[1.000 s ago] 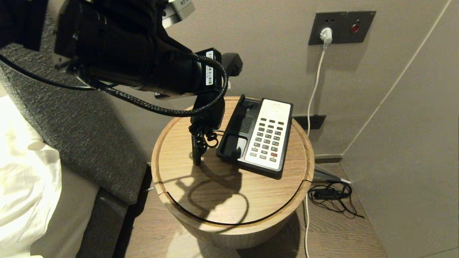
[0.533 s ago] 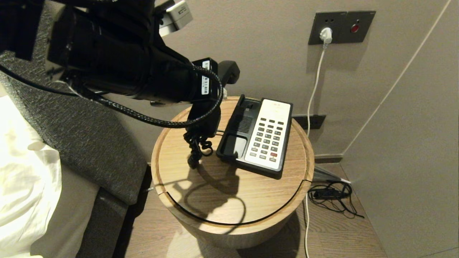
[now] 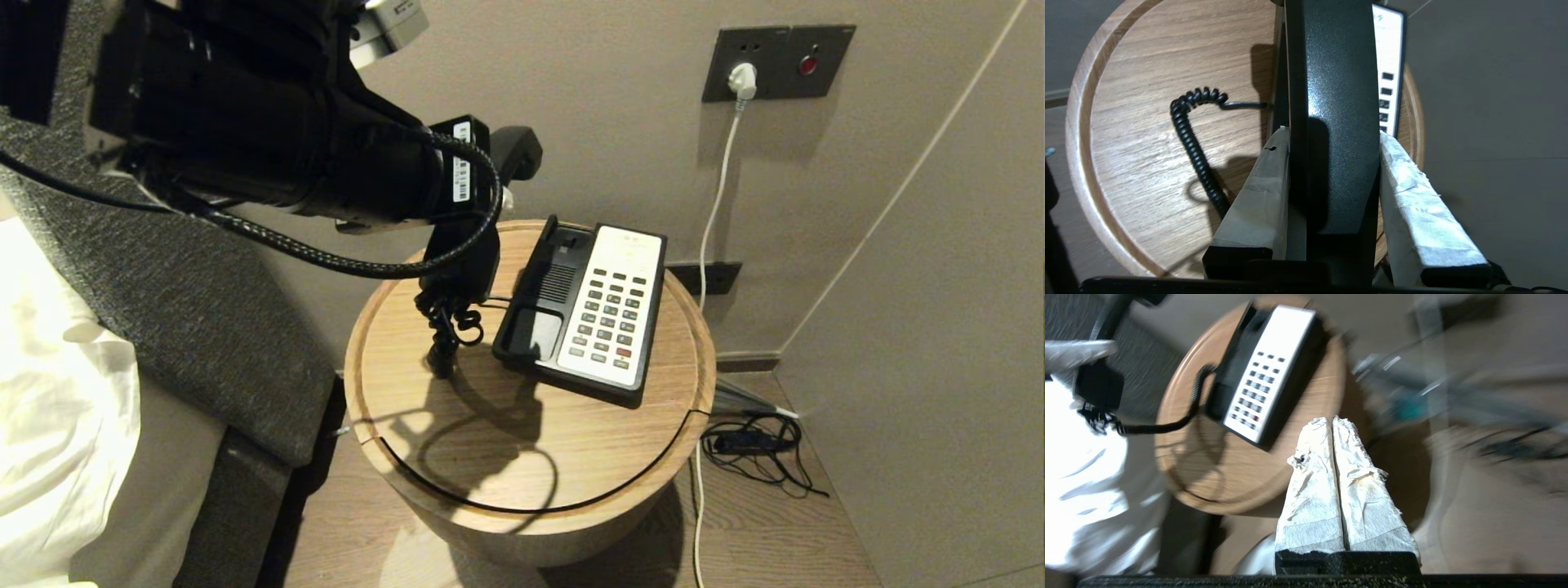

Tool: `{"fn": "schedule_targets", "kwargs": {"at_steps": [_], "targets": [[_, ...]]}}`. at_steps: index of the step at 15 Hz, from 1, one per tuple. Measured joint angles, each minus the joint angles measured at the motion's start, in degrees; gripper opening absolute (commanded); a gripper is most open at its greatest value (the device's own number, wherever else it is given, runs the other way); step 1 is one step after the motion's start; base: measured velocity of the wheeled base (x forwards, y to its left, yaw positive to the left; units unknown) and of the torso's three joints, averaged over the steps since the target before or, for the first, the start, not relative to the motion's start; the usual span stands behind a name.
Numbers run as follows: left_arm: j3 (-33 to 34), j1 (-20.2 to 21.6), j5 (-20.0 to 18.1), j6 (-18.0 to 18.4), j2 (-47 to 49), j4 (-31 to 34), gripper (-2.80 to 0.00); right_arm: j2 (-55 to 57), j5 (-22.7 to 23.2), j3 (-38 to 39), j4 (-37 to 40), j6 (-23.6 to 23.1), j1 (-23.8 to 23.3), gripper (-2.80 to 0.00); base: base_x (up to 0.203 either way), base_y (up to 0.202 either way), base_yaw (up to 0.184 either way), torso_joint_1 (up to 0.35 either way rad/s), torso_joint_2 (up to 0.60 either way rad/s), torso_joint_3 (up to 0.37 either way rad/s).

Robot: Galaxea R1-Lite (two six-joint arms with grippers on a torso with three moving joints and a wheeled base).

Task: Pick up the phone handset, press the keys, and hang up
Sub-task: Dial the number

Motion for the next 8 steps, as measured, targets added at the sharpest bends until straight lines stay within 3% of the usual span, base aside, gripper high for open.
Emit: {"fn": "schedule_targets", "kwargs": {"at_steps": [5, 8], "targets": [[-1.46, 0.57, -0.02, 0.02, 0.28, 0.07, -2.80, 28.17, 2.11, -18.06, 3.20, 5.71, 12.50, -2.80, 0.000, 0.000, 0.000, 0.000, 0.00, 0.000], [-1.54, 2.15, 0.74, 0.52, 0.17, 0.13, -2.80, 37.64, 2.05, -23.18, 4.22, 8.55, 16.98, -2.80, 0.000, 0.000, 0.000, 0.000, 0.00, 0.000]]}}
